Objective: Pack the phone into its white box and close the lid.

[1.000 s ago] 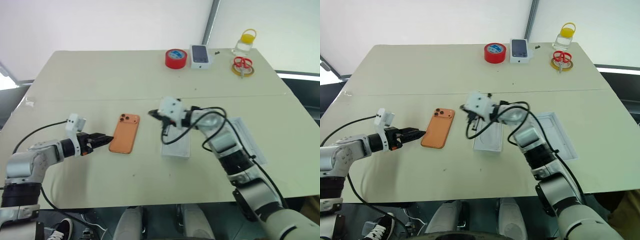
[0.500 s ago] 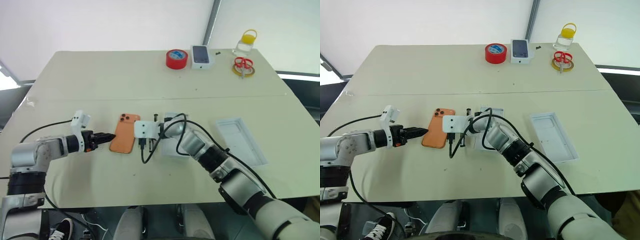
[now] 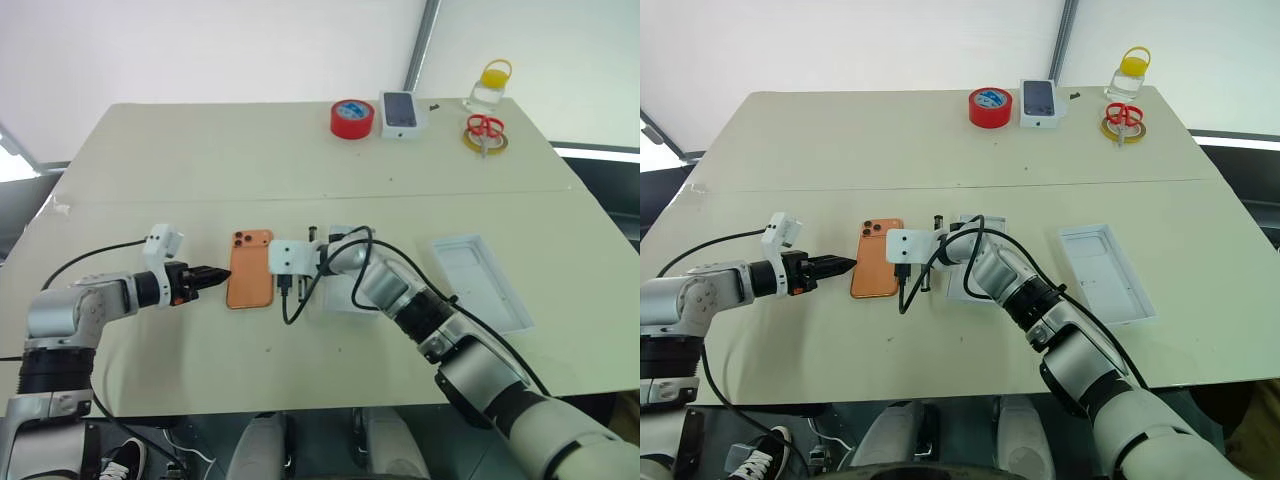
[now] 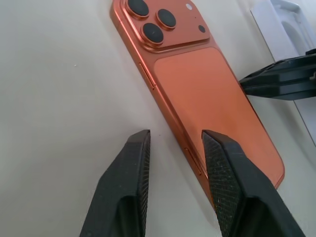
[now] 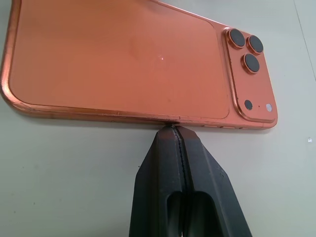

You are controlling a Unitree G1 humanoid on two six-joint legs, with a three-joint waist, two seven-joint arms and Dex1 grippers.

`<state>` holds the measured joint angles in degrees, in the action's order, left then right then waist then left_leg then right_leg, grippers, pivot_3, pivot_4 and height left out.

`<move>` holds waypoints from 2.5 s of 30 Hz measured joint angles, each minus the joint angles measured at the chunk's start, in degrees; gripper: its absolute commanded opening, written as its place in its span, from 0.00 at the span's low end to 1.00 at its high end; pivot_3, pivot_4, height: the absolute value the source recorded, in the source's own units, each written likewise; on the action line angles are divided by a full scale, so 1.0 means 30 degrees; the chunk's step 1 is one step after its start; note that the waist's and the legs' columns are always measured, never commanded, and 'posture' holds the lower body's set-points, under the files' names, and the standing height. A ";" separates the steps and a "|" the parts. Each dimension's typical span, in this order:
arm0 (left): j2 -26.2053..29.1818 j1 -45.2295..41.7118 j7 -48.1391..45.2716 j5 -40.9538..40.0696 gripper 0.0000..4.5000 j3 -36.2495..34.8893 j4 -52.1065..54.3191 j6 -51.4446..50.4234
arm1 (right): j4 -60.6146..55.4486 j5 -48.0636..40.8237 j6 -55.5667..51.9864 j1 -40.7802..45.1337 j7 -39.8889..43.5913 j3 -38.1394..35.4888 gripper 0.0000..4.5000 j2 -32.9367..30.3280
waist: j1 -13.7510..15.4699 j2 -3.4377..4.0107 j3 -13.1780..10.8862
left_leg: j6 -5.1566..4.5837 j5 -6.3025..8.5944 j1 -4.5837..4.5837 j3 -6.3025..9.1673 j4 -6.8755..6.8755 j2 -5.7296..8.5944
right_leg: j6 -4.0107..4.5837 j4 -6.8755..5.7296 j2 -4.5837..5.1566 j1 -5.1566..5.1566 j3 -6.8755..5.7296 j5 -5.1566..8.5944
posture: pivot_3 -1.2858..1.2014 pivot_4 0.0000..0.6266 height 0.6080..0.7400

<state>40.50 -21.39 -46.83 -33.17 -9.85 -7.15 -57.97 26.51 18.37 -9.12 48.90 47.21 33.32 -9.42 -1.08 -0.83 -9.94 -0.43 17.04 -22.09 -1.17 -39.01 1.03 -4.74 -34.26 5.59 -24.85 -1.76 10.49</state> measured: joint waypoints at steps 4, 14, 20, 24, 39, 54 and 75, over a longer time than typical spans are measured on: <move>-0.0379 -0.0099 -0.0049 -0.0477 0.81 -0.0283 0.0102 -0.0542 | 0.0000 0.0054 0.0006 -0.0033 -0.0031 -0.0001 0.00 -0.0066 | 0.0083 0.0011 0.0007 | 0.0001 0.0000 0.0014 0.0007 0.0000 0.0000 | 0.0005 -0.0001 0.0001 0.0019 -0.0003 0.0003 | 0.52 0.24 1.00; -0.0794 -0.0810 0.1016 -0.1996 0.99 -0.1870 -0.0181 -0.4290 | -0.0143 0.0183 0.0102 -0.0174 0.0541 -0.0017 0.00 -0.0075 | -0.0086 0.0013 0.0013 | 0.0000 0.0003 0.0209 0.0000 0.0103 0.0000 | -0.0037 0.0011 0.0000 0.0153 0.0009 0.0021 | 0.52 0.24 1.00; -0.1245 -0.1074 0.2125 -0.2408 0.99 -0.2361 0.0446 -0.5920 | -0.0142 0.0206 0.0112 -0.0201 0.0523 -0.0019 0.00 0.0084 | -0.0051 0.0015 0.0021 | 0.0008 0.0003 0.0219 -0.0001 0.0114 0.0002 | -0.0030 0.0014 0.0006 0.0157 0.0017 0.0023 | 0.52 0.24 1.00; -0.2632 -0.1775 0.3406 -0.2847 0.99 -0.3521 0.0588 -0.7949 | -0.0123 0.0232 0.0171 -0.0212 0.0505 -0.0038 0.00 0.0047 | 0.0057 0.0015 0.0024 | 0.0011 0.0001 0.0219 0.0003 0.0117 0.0021 | -0.0037 0.0015 0.0023 0.0164 0.0014 0.0019 | 0.52 0.24 1.00; -0.4647 -0.2258 0.5012 -0.2900 0.99 -0.4900 0.0591 -0.8850 | 0.0048 0.0432 0.0429 -0.0212 0.0438 -0.0175 0.00 -0.0110 | 0.0200 0.0043 0.0047 | 0.0039 -0.0012 0.0233 0.0034 0.0118 0.0054 | -0.0019 0.0024 0.0061 0.0207 -0.0011 0.0028 | 0.52 0.24 1.00; -0.5268 -0.2446 0.5548 -0.3093 0.59 -0.5394 -0.0317 -0.8990 | 0.0162 0.0555 0.0729 -0.0230 0.0201 -0.0160 0.00 -0.0025 | 0.0037 0.0038 0.0045 | 0.0052 -0.0019 0.0226 0.0031 0.0165 0.0061 | -0.0030 0.0041 0.0068 0.0173 -0.0011 0.0023 | 0.52 0.24 1.00; -0.5949 -0.1791 0.5294 -0.4566 0.10 -0.6338 -0.1473 -1.0175 | 0.0160 0.0574 0.0842 -0.0260 -0.0201 -0.0163 0.00 -0.0072 | -0.0011 0.0016 0.0039 | 0.0136 -0.0070 0.0232 0.0034 0.0286 0.0046 | -0.0042 0.0058 0.0059 0.0117 -0.0012 0.0015 | 0.52 0.24 1.00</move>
<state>22.65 -26.76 -30.95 -46.87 -28.87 -11.56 -88.50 26.99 20.09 -6.59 48.12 46.61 32.83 -9.63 -1.11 -0.78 -9.82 -0.02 16.83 -21.40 -1.06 -38.15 1.17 -4.87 -34.08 5.77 -24.50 -1.80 10.54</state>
